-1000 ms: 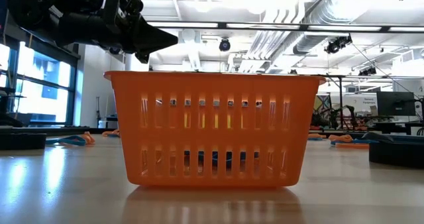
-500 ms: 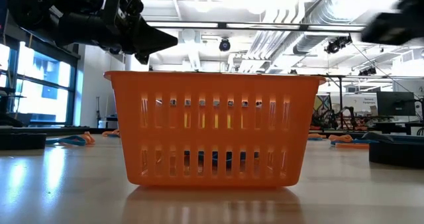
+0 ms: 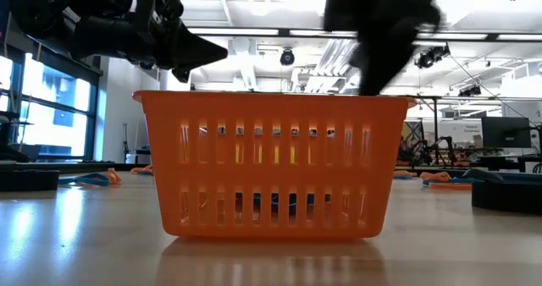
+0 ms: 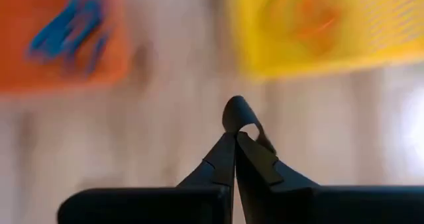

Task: Sort rubber bands into baskets
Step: Put the black rubber band into the green bin

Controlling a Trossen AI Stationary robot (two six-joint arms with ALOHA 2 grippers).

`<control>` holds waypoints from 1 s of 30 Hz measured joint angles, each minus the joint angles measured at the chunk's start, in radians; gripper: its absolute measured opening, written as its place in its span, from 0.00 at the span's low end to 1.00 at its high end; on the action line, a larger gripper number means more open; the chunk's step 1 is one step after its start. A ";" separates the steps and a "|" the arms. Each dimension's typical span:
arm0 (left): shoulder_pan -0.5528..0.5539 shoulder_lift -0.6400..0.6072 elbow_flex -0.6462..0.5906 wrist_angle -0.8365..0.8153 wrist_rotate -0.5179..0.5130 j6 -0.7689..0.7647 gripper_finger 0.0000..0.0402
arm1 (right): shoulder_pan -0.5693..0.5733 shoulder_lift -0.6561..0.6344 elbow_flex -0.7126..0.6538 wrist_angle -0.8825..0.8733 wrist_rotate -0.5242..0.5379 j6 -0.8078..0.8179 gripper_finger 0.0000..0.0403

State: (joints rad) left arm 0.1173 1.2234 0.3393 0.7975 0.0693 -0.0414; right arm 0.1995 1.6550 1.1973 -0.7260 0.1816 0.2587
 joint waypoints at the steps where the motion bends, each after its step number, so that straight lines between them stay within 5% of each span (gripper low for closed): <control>1: 0.000 0.000 0.000 0.000 -0.007 0.000 0.00 | -0.031 0.000 0.000 0.028 0.016 -0.020 0.00; 10: 0.000 0.000 0.000 -0.035 -0.133 -0.009 0.00 | -0.296 0.000 0.000 0.297 0.040 -0.150 0.00; 19: 0.001 0.000 0.000 -0.125 -0.267 -0.018 0.00 | -0.509 0.062 0.001 0.481 -0.071 -0.214 0.00; 30: 0.028 0.000 0.000 -0.150 -0.368 -0.022 0.00 | -0.624 0.243 0.213 0.393 -0.093 -0.215 0.00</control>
State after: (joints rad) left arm 0.1455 1.2233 0.3393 0.6479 -0.2989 -0.0630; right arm -0.4250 1.8983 1.4099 -0.3329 0.0883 0.0441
